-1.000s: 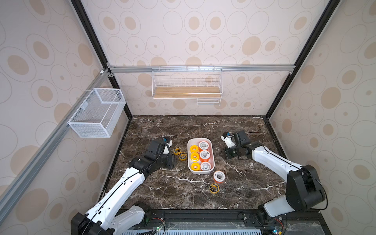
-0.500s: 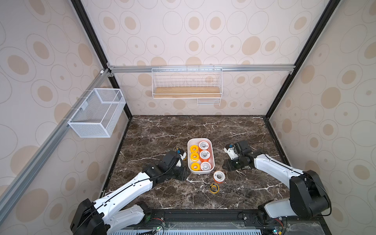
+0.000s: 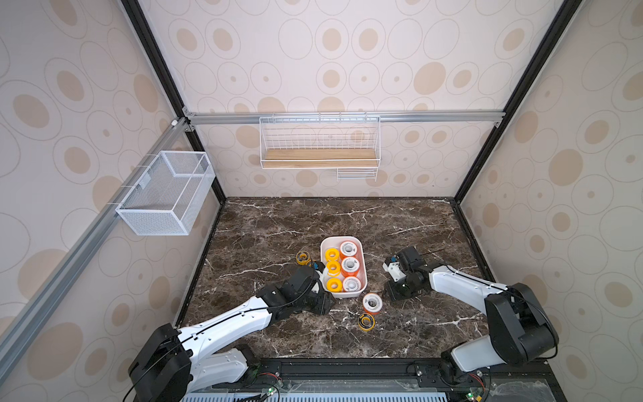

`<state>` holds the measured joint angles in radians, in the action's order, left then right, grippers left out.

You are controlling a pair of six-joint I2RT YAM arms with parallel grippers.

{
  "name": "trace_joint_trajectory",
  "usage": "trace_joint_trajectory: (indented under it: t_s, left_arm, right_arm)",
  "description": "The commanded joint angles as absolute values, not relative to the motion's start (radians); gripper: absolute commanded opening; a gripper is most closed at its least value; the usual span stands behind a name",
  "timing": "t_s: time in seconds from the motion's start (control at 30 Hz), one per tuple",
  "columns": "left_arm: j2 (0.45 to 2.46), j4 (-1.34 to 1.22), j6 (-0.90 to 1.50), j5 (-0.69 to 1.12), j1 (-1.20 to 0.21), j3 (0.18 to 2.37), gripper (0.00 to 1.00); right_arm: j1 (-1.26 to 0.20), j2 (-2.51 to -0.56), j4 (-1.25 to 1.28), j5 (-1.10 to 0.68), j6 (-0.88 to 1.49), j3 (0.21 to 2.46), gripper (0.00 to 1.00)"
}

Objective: Put the sealing tape into the storage box
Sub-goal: Move the sealing tape to the center of the board.

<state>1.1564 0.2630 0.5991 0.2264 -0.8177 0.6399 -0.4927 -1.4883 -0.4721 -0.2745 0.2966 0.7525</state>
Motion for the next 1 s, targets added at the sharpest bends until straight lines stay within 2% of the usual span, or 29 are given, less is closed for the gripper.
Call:
trace_joint_trajectory:
  t_s: [0.0,0.47,0.97]
  left_arm:
    - [1.191,0.195,0.629,0.215,-0.844,0.639,0.61]
    - [1.368,0.126,0.641,0.176,-0.938,0.687,0.63]
    - [1.441,0.078,0.669,0.169,-0.947,0.687,0.65]
  right_arm:
    - [-0.519,-1.515,-0.489,-0.273,0.292,0.767,0.42]
    - [-0.641,-1.548,-0.443,-0.363,0.302,0.78,0.43]
    - [-0.749,-1.542,-0.38,-0.403,0.336,0.776,0.42]
